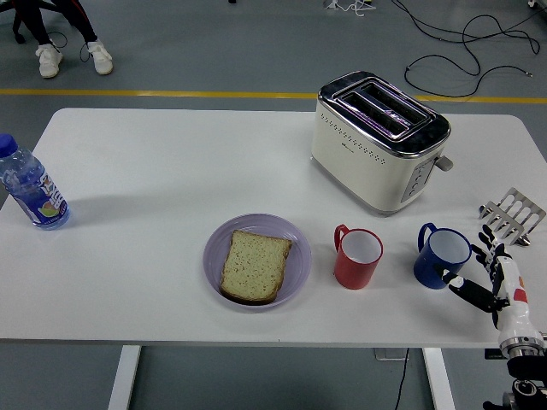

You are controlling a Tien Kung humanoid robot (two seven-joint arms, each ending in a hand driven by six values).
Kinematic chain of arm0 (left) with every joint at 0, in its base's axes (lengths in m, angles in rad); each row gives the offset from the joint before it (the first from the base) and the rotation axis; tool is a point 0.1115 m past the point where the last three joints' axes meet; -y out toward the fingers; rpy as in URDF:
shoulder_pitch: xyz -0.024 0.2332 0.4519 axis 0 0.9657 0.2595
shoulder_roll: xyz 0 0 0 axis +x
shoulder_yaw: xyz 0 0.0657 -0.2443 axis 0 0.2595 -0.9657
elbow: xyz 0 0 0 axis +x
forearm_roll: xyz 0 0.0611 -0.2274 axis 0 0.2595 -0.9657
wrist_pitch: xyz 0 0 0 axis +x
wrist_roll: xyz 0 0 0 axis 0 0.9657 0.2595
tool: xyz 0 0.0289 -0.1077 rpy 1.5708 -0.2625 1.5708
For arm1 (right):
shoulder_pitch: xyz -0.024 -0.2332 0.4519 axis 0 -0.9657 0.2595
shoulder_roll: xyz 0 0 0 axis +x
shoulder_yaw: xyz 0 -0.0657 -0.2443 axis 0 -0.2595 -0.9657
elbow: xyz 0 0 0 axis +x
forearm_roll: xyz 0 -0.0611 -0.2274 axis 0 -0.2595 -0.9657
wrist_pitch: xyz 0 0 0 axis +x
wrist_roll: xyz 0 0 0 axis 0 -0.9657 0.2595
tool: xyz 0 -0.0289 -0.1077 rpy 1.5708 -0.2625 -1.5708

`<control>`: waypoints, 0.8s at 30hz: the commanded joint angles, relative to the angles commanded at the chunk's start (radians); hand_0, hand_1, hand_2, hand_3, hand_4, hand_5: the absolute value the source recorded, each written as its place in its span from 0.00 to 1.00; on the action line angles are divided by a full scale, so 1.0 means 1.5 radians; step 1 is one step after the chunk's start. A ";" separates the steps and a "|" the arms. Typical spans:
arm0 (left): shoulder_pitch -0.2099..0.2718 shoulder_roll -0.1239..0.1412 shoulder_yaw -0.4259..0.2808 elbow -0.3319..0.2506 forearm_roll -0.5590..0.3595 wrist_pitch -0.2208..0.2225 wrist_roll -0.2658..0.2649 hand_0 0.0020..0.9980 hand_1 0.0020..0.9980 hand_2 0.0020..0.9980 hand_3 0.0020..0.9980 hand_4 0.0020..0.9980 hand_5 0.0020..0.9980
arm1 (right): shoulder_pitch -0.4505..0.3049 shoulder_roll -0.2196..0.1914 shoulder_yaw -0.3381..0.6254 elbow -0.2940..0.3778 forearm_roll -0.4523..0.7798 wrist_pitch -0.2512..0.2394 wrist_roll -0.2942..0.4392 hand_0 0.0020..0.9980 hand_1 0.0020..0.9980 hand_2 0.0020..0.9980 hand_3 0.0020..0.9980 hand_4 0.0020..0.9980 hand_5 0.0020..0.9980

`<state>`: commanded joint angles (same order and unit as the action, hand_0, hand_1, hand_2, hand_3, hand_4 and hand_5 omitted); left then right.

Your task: Pick up the cup,pour liquid into bread,place the cup on the desk

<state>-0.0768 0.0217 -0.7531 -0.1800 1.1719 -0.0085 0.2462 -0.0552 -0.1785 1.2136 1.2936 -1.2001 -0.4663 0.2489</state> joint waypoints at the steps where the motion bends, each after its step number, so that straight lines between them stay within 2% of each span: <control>1: 0.001 0.000 0.002 0.000 -0.002 0.000 0.000 0.65 0.69 0.71 0.60 0.34 0.92 | 0.005 0.002 -0.001 -0.008 0.003 -0.002 0.001 0.95 0.88 0.94 1.00 1.00 0.14; 24: -0.001 -0.001 0.012 0.000 -0.005 -0.001 0.000 0.65 0.69 0.71 0.60 0.34 0.92 | 0.061 0.028 -0.036 -0.093 0.024 -0.014 0.007 0.95 0.87 0.94 1.00 1.00 0.15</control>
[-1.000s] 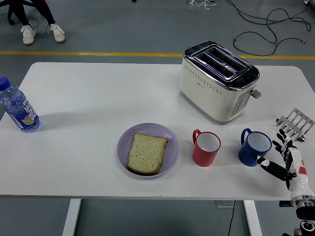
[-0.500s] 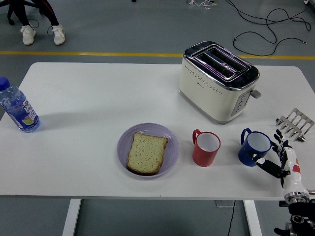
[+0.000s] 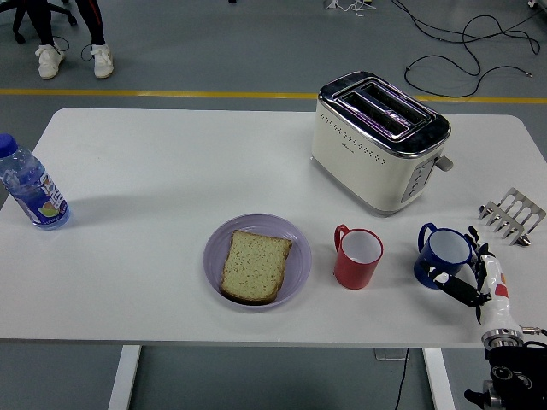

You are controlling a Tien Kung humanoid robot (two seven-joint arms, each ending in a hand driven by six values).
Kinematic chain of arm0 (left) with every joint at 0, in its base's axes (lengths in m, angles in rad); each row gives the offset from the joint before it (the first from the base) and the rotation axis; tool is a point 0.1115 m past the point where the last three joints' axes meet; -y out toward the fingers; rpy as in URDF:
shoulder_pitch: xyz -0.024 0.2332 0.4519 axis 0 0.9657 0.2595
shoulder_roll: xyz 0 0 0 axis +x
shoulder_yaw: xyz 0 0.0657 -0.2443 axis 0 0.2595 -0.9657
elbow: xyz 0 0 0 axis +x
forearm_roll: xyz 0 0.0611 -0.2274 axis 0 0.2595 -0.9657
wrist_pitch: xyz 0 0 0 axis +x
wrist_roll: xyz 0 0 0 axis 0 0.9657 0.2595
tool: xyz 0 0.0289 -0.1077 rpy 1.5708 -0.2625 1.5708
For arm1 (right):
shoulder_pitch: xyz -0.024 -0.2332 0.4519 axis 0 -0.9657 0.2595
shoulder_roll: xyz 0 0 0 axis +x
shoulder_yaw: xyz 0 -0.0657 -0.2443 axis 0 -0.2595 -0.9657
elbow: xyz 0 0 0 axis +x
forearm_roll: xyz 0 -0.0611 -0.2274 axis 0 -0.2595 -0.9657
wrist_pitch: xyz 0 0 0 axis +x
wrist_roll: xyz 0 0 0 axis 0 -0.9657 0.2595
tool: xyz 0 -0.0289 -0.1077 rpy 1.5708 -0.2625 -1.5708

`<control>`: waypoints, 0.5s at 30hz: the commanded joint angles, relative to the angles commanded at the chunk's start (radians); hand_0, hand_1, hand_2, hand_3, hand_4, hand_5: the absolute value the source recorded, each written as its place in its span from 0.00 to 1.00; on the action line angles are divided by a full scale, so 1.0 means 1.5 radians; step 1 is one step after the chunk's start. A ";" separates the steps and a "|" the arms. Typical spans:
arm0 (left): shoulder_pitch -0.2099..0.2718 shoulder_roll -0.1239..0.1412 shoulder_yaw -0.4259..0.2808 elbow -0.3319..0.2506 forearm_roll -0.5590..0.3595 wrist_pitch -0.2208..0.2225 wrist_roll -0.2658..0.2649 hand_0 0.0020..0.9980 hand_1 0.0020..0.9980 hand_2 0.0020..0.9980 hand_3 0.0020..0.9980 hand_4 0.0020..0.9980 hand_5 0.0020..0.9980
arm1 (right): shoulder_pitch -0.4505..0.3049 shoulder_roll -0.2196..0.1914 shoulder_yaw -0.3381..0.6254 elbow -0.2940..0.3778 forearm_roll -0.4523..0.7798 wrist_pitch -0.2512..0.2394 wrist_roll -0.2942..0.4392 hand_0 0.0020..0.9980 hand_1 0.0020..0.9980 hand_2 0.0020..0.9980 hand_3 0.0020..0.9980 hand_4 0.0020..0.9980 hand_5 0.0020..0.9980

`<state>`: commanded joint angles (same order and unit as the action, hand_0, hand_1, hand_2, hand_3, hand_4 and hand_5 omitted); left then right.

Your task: Pick up the cup,pour liquid into bread,place the cup on the desk

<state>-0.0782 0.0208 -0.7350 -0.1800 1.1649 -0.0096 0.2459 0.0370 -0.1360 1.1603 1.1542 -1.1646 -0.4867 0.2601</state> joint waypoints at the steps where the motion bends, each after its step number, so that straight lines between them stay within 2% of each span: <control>1: -0.001 0.000 0.001 0.000 -0.001 0.000 0.000 0.65 0.69 0.71 0.60 0.34 0.92 | 0.003 0.000 -0.002 -0.003 0.001 -0.001 0.000 0.95 0.87 0.94 1.00 1.00 0.15; 15: -0.003 -0.001 0.014 0.000 -0.012 0.001 -0.001 0.65 0.69 0.71 0.60 0.34 0.92 | 0.041 0.004 -0.021 -0.046 0.017 -0.006 0.005 0.94 0.86 0.94 1.00 1.00 0.15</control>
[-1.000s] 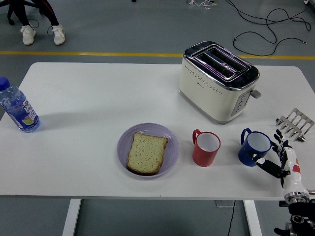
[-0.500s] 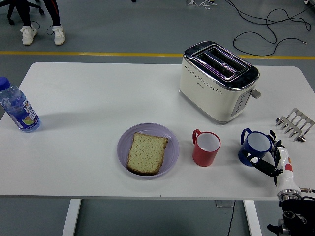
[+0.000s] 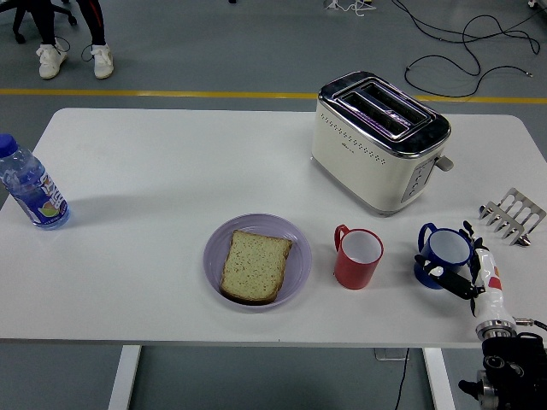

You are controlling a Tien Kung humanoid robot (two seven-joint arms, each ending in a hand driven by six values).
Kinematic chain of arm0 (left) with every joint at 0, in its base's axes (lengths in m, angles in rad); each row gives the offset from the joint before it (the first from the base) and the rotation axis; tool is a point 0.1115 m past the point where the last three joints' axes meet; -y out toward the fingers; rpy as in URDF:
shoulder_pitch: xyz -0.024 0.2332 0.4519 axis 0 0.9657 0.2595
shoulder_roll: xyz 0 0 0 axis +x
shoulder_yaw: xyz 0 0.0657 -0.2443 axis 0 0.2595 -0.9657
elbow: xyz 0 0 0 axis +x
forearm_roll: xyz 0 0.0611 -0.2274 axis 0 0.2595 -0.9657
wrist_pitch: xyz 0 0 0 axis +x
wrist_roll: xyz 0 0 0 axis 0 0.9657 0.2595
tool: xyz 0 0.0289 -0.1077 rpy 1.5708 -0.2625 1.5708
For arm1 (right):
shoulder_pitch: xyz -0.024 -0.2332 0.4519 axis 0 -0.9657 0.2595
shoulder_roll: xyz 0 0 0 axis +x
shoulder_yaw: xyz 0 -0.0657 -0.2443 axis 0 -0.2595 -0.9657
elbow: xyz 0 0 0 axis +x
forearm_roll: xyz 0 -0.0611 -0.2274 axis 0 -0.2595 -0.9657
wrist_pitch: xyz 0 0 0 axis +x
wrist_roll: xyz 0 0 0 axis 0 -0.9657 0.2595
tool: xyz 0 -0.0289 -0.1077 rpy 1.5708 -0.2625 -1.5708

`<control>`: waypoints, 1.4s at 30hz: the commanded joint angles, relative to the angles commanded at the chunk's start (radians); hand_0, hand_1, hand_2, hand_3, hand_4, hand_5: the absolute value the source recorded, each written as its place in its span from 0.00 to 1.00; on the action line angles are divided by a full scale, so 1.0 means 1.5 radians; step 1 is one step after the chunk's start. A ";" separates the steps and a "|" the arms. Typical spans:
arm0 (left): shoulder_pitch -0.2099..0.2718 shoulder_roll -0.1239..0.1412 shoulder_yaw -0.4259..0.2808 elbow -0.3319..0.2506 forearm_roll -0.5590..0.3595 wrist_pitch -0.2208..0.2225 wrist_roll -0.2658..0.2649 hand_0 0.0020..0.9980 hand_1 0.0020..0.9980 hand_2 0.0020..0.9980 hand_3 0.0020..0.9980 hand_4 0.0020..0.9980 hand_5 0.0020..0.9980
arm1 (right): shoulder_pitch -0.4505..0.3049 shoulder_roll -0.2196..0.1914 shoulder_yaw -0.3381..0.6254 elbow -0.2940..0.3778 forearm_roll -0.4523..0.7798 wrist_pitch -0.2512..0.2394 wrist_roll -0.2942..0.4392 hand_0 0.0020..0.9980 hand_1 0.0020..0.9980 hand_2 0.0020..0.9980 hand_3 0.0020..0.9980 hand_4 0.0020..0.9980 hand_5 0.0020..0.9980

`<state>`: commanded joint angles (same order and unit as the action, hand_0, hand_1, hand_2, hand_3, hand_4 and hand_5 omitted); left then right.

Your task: Pick up the cup,pour liquid into bread,place the cup on the desk

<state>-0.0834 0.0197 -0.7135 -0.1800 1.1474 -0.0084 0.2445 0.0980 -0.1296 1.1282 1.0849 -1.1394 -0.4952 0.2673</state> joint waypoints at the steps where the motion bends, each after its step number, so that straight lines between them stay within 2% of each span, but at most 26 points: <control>1: 0.000 0.000 0.001 0.000 0.000 0.000 0.000 0.65 0.69 0.71 0.60 0.34 0.92 | 0.001 0.000 -0.001 -0.002 0.001 0.000 0.000 0.94 0.86 0.94 1.00 1.00 0.15; 9: 0.003 0.000 -0.001 0.000 0.013 -0.004 0.002 0.65 0.69 0.71 0.60 0.34 0.92 | 0.008 0.003 -0.015 -0.027 0.028 -0.013 0.023 0.92 0.84 0.93 0.97 1.00 0.15; 10: 0.003 0.000 -0.001 0.000 0.015 -0.004 0.003 0.65 0.69 0.71 0.60 0.34 0.92 | 0.009 0.004 -0.017 -0.030 0.032 -0.015 0.026 0.88 0.79 0.86 0.91 1.00 0.15; 15: 0.006 -0.001 0.001 0.000 0.019 -0.005 0.003 0.65 0.69 0.71 0.60 0.34 0.92 | 0.013 0.004 -0.023 -0.043 0.056 -0.020 0.039 0.88 0.79 0.86 0.91 1.00 0.15; 16: 0.007 -0.001 0.001 0.000 0.020 -0.006 0.003 0.65 0.69 0.71 0.60 0.34 0.92 | 0.013 0.004 -0.024 -0.045 0.062 -0.020 0.042 0.79 0.69 0.74 0.80 0.97 0.14; 21: 0.009 -0.002 0.002 0.000 0.021 -0.006 0.003 0.65 0.69 0.71 0.60 0.34 0.92 | 0.013 0.004 -0.027 -0.049 0.081 -0.016 0.051 0.79 0.69 0.74 0.80 0.97 0.14; 22: 0.009 -0.002 0.004 0.000 0.018 -0.006 0.003 0.65 0.69 0.71 0.60 0.34 0.92 | 0.013 0.004 -0.028 -0.049 0.083 -0.015 0.054 0.71 0.61 0.67 0.75 0.95 0.15; 27: 0.009 -0.001 0.004 0.000 0.019 -0.007 0.003 0.65 0.69 0.71 0.60 0.34 0.92 | 0.014 0.005 -0.026 -0.050 0.099 -0.012 0.065 0.71 0.61 0.67 0.75 0.95 0.15; 28: 0.009 -0.001 0.003 0.000 0.019 -0.007 0.003 0.65 0.69 0.71 0.60 0.34 0.92 | 0.014 0.005 -0.026 -0.050 0.100 -0.012 0.065 0.58 0.54 0.60 0.68 0.89 0.12; 33: 0.008 -0.001 -0.005 0.000 0.026 -0.007 0.004 0.65 0.69 0.71 0.60 0.34 0.92 | 0.017 0.003 -0.020 -0.045 0.115 -0.020 0.082 0.58 0.54 0.60 0.68 0.89 0.12; 34: 0.007 -0.001 -0.006 0.000 0.028 -0.006 0.003 0.65 0.69 0.71 0.60 0.34 0.92 | 0.016 0.002 -0.018 -0.043 0.117 -0.022 0.086 0.50 0.50 0.56 0.63 0.83 0.09; 39: 0.006 -0.001 -0.007 0.000 0.028 -0.006 0.003 0.65 0.69 0.71 0.60 0.34 0.92 | 0.009 -0.004 0.003 -0.020 0.134 -0.047 0.108 0.50 0.50 0.56 0.63 0.83 0.09; 40: 0.006 -0.002 -0.009 0.000 0.028 -0.006 0.004 0.65 0.69 0.71 0.60 0.34 0.92 | 0.009 -0.006 0.008 -0.014 0.134 -0.053 0.110 0.41 0.44 0.53 0.55 0.80 0.06; 42: 0.005 -0.001 -0.009 0.000 0.027 -0.007 0.004 0.65 0.69 0.71 0.60 0.34 0.92 | 0.010 -0.009 0.018 -0.003 0.134 -0.062 0.113 0.41 0.44 0.53 0.55 0.80 0.06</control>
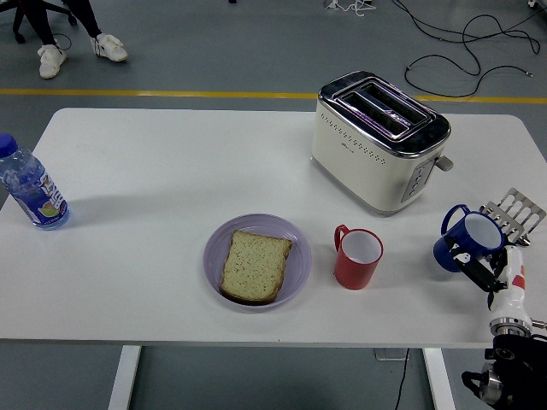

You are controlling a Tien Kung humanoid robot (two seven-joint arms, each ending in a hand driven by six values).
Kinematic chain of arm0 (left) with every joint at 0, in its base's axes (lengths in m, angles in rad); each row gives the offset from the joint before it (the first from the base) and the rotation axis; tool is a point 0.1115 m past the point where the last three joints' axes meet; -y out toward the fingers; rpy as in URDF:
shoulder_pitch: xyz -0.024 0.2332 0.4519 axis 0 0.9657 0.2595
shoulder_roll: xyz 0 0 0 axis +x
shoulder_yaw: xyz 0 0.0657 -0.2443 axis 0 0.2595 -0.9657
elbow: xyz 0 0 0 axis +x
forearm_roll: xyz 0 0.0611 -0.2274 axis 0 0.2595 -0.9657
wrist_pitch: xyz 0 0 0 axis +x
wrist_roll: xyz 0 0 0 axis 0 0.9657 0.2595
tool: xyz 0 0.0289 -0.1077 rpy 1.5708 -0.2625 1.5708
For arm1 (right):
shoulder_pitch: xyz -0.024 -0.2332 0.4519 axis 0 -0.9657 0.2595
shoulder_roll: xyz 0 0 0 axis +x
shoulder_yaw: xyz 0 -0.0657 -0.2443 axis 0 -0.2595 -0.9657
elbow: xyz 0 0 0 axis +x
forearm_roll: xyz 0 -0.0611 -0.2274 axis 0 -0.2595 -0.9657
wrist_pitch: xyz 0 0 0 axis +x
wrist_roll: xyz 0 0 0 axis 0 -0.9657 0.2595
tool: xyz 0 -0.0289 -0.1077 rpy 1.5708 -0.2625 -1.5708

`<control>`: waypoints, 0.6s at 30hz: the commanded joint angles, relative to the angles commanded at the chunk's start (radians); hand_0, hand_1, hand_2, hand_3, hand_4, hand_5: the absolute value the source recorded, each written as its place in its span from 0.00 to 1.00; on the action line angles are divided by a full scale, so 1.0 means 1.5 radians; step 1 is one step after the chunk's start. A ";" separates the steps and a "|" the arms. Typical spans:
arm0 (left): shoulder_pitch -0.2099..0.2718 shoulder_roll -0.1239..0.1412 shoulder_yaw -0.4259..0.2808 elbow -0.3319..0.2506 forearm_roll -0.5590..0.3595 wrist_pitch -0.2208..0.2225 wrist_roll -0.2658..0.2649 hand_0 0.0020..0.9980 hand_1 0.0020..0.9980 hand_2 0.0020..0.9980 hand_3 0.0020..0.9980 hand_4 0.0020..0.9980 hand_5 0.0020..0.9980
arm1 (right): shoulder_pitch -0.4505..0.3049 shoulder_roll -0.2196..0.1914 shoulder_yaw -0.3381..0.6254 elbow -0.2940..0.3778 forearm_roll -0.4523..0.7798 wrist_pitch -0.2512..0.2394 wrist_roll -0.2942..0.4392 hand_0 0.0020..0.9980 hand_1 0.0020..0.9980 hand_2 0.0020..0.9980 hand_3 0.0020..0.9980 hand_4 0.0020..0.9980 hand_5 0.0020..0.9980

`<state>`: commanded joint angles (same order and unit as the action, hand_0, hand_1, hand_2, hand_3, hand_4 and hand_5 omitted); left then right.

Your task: Pick up the cup,pour liquid into bread,place the cup on the desk

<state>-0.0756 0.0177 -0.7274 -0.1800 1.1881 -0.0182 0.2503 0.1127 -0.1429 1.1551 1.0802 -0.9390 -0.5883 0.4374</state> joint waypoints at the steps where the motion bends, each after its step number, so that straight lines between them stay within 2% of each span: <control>1: -0.001 0.000 -0.002 0.000 0.004 0.000 0.000 0.65 0.69 0.71 0.60 0.34 0.92 | 0.001 -0.004 0.005 0.010 -0.001 -0.006 0.000 0.41 0.44 0.53 0.55 0.80 0.06; 3: -0.002 0.001 -0.001 0.000 0.004 -0.001 -0.001 0.65 0.69 0.71 0.60 0.34 0.92 | 0.003 -0.010 0.012 0.027 -0.006 -0.013 -0.002 0.41 0.44 0.53 0.55 0.80 0.06; 4: -0.002 0.001 -0.001 0.000 0.004 0.000 -0.001 0.65 0.69 0.71 0.60 0.34 0.92 | 0.003 -0.013 0.015 0.034 -0.007 -0.016 -0.003 0.38 0.40 0.53 0.54 0.76 0.05; 9: -0.005 0.004 0.002 0.000 -0.001 0.001 -0.001 0.65 0.69 0.71 0.60 0.34 0.92 | -0.001 -0.029 0.030 0.085 -0.009 -0.027 -0.013 0.38 0.40 0.53 0.54 0.76 0.05; 11: -0.005 0.005 0.003 0.000 -0.004 0.001 -0.001 0.65 0.69 0.71 0.60 0.34 0.92 | -0.003 -0.035 0.033 0.102 -0.008 -0.028 -0.020 0.37 0.37 0.52 0.53 0.73 0.01; 15: -0.005 0.005 0.000 0.000 0.001 -0.001 -0.001 0.65 0.69 0.71 0.60 0.34 0.92 | -0.005 -0.044 0.033 0.131 -0.016 -0.035 -0.039 0.37 0.37 0.52 0.53 0.73 0.01; 16: -0.005 0.005 0.002 0.000 -0.003 -0.001 -0.001 0.65 0.69 0.71 0.60 0.34 0.92 | -0.003 -0.048 0.030 0.142 -0.029 -0.034 -0.049 0.37 0.36 0.52 0.54 0.69 0.00; 18: -0.003 0.006 0.003 0.000 -0.008 -0.001 -0.002 0.65 0.69 0.71 0.60 0.34 0.92 | 0.002 -0.054 0.024 0.158 -0.052 -0.036 -0.068 0.37 0.36 0.52 0.54 0.69 0.00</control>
<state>-0.0805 0.0261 -0.7227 -0.1800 1.1767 -0.0192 0.2475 0.1150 -0.2239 1.1911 1.3172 -1.0163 -0.6429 0.3353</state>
